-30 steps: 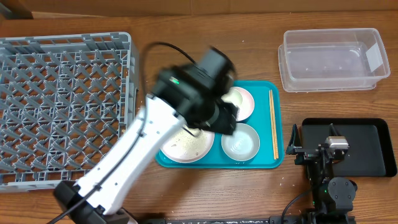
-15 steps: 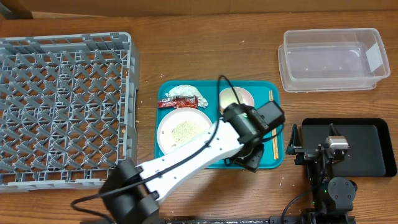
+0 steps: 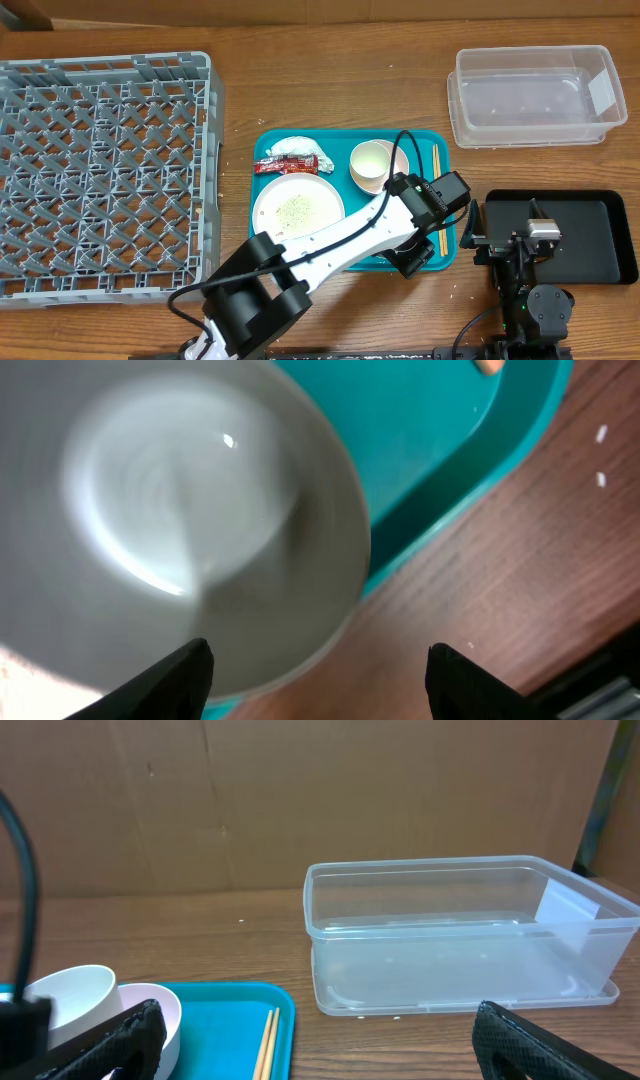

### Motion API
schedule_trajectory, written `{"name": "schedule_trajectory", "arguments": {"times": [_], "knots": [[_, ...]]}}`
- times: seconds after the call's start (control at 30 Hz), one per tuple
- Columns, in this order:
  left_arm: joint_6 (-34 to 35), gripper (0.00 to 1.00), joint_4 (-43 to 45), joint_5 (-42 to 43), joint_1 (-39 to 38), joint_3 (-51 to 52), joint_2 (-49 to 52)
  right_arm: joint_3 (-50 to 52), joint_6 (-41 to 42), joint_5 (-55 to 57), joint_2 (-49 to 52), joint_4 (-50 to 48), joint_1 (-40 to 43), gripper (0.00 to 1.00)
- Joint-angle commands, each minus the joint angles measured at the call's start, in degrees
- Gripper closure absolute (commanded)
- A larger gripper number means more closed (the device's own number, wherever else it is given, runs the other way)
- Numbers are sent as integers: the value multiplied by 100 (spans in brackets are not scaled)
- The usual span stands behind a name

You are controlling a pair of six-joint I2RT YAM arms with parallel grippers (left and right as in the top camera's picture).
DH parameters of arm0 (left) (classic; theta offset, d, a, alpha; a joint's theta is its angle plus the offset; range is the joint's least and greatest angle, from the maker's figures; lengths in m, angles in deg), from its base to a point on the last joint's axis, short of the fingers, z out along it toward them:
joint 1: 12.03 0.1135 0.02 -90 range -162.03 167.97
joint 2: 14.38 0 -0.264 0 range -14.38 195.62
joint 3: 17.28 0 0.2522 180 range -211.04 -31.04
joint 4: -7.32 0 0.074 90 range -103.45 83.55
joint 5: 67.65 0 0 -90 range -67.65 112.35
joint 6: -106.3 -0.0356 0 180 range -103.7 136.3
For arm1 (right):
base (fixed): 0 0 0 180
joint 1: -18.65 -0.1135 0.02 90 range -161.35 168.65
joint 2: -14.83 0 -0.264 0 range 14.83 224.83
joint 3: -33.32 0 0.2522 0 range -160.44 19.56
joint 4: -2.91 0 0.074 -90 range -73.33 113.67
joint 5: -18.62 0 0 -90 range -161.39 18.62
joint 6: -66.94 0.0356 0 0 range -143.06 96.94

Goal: Sort waste into correct bins and load items into the dishwasher
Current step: 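Lower the left gripper and grasp the rim of the grey bowl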

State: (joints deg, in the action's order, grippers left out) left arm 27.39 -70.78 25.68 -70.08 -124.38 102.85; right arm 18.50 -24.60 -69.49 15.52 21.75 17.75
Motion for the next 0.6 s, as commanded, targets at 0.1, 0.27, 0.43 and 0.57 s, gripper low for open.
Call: {"name": "schedule_trajectory", "arguments": {"times": [0.1, 0.27, 0.43, 0.57], "knots": [[-721, 36, 227, -94, 0, -13, 192, 59, -22, 44, -52, -42, -37, 0], [-815, 51, 247, -79, 0, -2, 203, 59, -22, 44, -52, -42, -37, 0], [-813, 51, 337, 70, -9, 98, 249, 59, -22, 44, -52, -42, -37, 0], [-811, 69, 413, 120, -9, 227, 249, 59, -22, 44, -52, -42, -37, 0]]}}
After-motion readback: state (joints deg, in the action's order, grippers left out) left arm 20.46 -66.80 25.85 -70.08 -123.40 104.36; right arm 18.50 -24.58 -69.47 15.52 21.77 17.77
